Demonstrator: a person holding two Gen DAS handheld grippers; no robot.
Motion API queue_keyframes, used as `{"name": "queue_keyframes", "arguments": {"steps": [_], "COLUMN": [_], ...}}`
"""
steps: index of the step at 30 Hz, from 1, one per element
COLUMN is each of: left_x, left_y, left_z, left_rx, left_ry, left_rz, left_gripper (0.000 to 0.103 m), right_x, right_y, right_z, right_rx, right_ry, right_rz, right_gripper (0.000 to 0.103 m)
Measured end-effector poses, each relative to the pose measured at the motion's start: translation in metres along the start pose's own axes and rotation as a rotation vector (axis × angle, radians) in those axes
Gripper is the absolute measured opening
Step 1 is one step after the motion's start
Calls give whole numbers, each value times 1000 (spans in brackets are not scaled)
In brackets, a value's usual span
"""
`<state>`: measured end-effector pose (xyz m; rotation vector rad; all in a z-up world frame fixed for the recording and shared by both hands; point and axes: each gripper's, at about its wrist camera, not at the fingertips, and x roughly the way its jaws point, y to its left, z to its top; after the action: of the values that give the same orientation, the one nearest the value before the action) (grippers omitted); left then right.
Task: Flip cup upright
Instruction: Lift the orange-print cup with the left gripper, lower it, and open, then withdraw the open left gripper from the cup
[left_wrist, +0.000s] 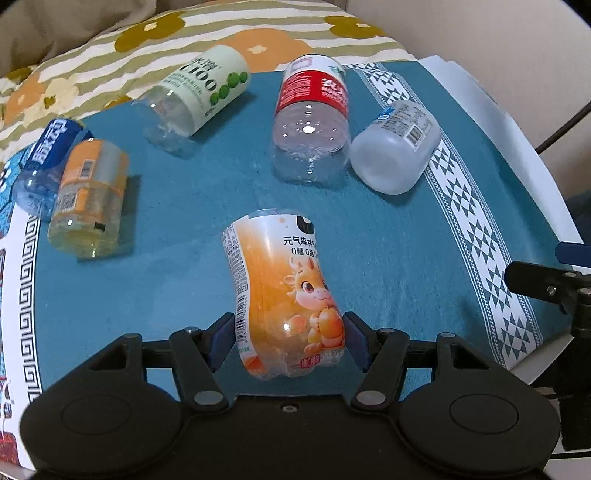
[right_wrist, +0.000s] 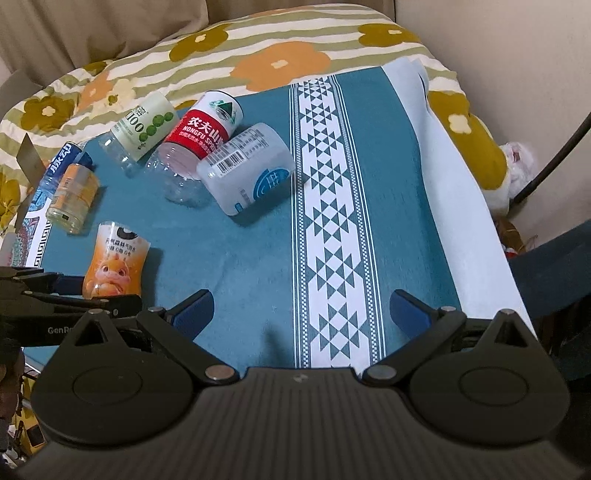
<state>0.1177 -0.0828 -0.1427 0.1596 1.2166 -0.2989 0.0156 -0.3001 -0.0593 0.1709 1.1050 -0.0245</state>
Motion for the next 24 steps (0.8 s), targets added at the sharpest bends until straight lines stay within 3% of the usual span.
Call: {"name": "queue_keyframes", "arguments": {"steps": [3,5,14,18,22,24], "left_x": [3,2,-8,-29,-60,-71], "left_y": [-1,-2,-5,-5,2,9], "left_z": [3,2,-2,-7,-13,-16], "left_rx": [9,6,-19,-47,-94,-112], "left_ry": [9,9,6,-11,-65,-77], "left_rz": [6,0,6,10,15,28], "left_gripper": [74,89,93,93,103,103], "right_x": [0,0,-5,-13,-23,-24], "right_y": [-1,-1,-5,2,18,27], "right_z": [-1,-1,-1,8,23,30], "right_rx": [2,2,8,-19,-61,-60], "right_ry": [1,0,-9,-12,-5,20], "right_rz": [2,0,15,43,79,117], "right_gripper": [103,103,103,103,103,103]}}
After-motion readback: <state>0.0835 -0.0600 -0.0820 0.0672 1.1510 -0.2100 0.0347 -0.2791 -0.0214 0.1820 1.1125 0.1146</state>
